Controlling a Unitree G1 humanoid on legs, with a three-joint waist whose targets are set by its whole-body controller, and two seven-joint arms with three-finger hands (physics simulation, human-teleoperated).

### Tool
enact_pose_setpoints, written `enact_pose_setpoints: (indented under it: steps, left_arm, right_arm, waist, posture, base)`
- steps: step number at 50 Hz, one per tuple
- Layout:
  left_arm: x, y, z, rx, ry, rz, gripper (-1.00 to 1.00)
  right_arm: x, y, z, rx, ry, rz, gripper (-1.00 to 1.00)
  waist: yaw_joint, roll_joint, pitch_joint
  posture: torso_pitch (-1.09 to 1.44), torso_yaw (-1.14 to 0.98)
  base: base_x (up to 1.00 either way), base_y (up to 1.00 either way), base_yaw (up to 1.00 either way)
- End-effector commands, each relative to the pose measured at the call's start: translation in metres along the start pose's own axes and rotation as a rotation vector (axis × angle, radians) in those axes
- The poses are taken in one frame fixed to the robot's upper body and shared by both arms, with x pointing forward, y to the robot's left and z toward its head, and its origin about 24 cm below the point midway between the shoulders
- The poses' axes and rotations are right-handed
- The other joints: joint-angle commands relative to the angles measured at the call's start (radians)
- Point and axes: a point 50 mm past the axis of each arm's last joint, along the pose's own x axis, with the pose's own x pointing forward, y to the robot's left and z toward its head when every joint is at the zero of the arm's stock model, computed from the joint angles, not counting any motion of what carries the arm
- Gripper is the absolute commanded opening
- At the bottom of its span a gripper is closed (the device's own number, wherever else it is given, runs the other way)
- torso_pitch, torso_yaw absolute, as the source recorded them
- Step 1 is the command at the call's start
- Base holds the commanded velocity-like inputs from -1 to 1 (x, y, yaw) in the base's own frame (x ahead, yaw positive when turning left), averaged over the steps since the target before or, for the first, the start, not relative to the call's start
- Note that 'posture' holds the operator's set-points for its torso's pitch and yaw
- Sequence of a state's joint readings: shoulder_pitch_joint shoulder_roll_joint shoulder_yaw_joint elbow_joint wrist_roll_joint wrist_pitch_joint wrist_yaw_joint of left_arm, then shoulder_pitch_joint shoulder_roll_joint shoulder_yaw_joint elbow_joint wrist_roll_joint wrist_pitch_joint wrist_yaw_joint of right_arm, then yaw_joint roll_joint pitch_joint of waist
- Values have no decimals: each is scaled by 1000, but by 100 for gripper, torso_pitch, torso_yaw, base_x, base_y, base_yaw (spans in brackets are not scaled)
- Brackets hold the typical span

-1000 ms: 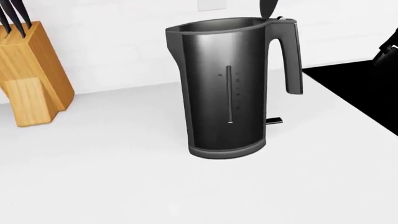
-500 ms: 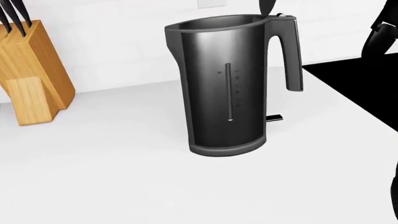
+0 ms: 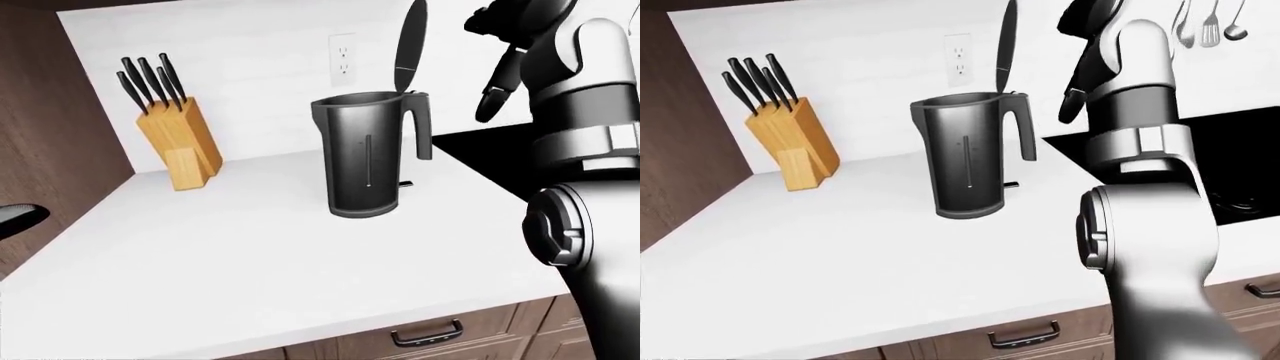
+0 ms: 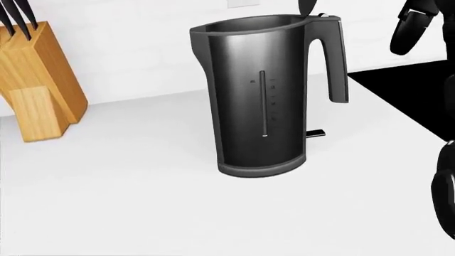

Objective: Close the lid of the electric kettle.

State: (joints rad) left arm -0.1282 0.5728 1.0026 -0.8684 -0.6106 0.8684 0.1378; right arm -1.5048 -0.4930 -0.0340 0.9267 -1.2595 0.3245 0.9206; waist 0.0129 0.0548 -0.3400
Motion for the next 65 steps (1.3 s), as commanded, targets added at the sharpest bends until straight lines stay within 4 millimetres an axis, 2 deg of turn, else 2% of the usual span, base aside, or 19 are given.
enact_pose_setpoints:
  steps: [1, 35, 49, 61, 65]
  left_arm:
    - [1, -2, 9, 7, -53, -8, 100]
    - [2, -2, 9, 4, -55, -5, 100]
    - [2, -1, 11, 3, -56, -5, 100]
    - [2, -1, 12, 1, -59, -3, 100]
    - [2, -1, 11, 0, -59, -3, 100]
  right_arm:
    - [-14, -20, 8, -8, -33, -96, 96]
    - [-8, -11, 29, -250, -103, -131, 96]
    - [-2, -5, 38, -264, -135, -138, 96]
    - [-5, -8, 51, -283, -159, -142, 96]
    - [-2, -1, 55, -286, -171, -133, 96]
  waist:
    - [0, -1, -1]
    - [7, 1, 0]
    - [9, 0, -1]
    - [11, 3, 0]
    - [11, 4, 0]
  posture:
    - [-58, 0]
    - [-58, 0]
    - [-58, 0]
    - [-58, 0]
    - [-58, 0]
  base:
    - [0, 0, 0]
    - [0, 0, 0]
    - [0, 0, 0]
    - [0, 0, 0]
    - [0, 0, 0]
